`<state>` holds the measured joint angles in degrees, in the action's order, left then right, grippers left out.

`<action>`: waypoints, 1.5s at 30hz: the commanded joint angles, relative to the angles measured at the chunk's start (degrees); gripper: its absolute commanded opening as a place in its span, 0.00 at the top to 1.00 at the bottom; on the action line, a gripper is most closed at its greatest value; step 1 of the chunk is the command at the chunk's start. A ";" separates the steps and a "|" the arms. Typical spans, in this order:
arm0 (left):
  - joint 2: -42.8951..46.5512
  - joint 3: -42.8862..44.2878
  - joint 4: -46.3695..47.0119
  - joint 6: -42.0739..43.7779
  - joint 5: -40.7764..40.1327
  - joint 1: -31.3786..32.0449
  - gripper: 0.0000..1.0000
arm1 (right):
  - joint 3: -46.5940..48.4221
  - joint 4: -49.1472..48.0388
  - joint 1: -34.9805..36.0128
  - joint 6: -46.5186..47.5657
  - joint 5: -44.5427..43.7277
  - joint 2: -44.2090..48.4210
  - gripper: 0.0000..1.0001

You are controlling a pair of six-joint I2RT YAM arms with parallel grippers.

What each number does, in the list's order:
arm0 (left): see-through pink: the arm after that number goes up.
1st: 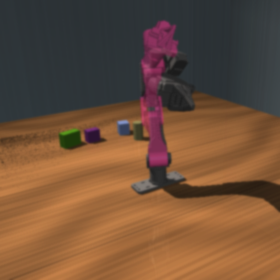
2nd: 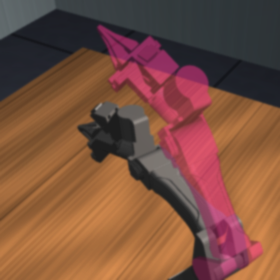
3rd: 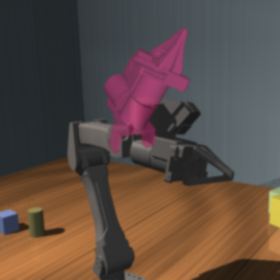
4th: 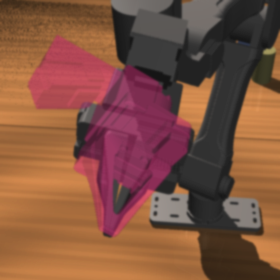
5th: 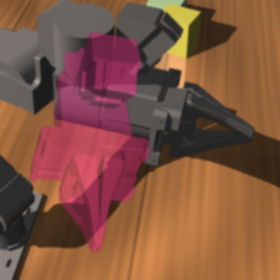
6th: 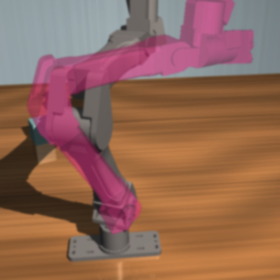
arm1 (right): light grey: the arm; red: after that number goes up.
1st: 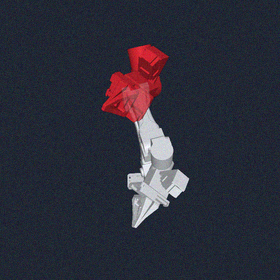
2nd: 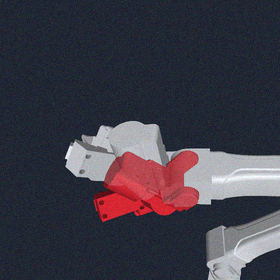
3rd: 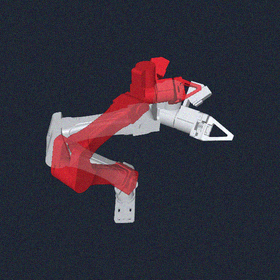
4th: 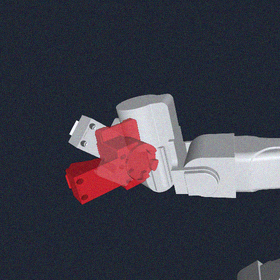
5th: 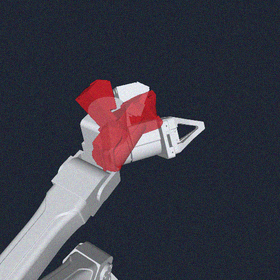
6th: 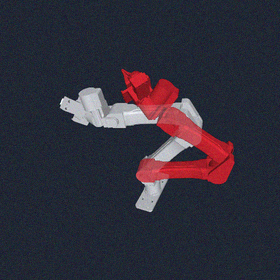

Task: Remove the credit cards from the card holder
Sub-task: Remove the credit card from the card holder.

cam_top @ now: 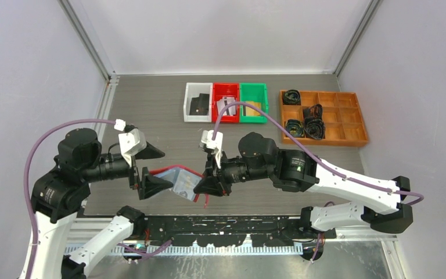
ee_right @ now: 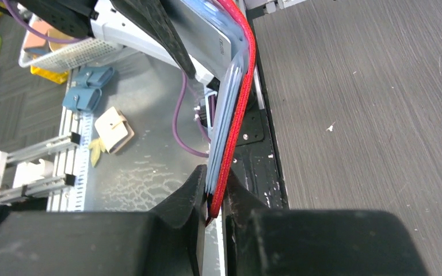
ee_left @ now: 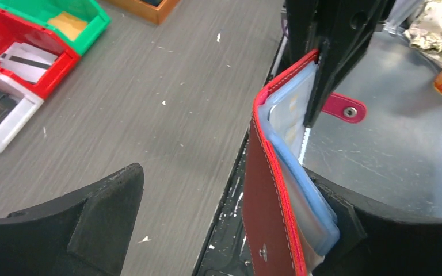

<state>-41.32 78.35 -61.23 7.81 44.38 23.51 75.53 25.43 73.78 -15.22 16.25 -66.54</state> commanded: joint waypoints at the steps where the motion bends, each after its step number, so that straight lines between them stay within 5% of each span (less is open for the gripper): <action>1: -0.47 3.41 -4.82 1.83 5.37 -0.17 0.00 | 0.30 -1.48 0.14 5.48 0.93 3.67 0.99; 9: -0.29 2.78 -6.81 2.28 4.41 -0.22 0.19 | 1.38 -1.12 0.14 6.26 0.37 4.66 0.99; 20: -2.00 4.24 -8.05 2.21 6.24 -0.21 0.77 | -1.96 -4.41 0.11 5.55 -1.12 6.33 0.99; 24: -3.69 4.90 -9.51 0.96 9.03 -0.22 1.00 | -3.46 -6.36 0.10 4.50 -4.05 5.96 0.72; 30: -7.44 3.65 -8.71 -1.07 9.23 -0.22 1.00 | -4.64 -8.02 -3.23 1.60 -7.00 7.06 0.44; 39: -16.68 4.36 -6.22 -6.31 0.18 -2.56 1.00 | -3.96 -9.23 -23.68 -14.53 -0.98 16.35 0.38; 45: -21.31 5.89 -2.99 -12.69 9.23 -11.00 1.00 | -7.53 -20.60 -24.65 -28.71 15.76 13.90 0.40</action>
<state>-62.02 81.34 -68.84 0.34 47.05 15.92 70.08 16.88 49.23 -31.29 18.35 -49.80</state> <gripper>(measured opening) 0.059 0.616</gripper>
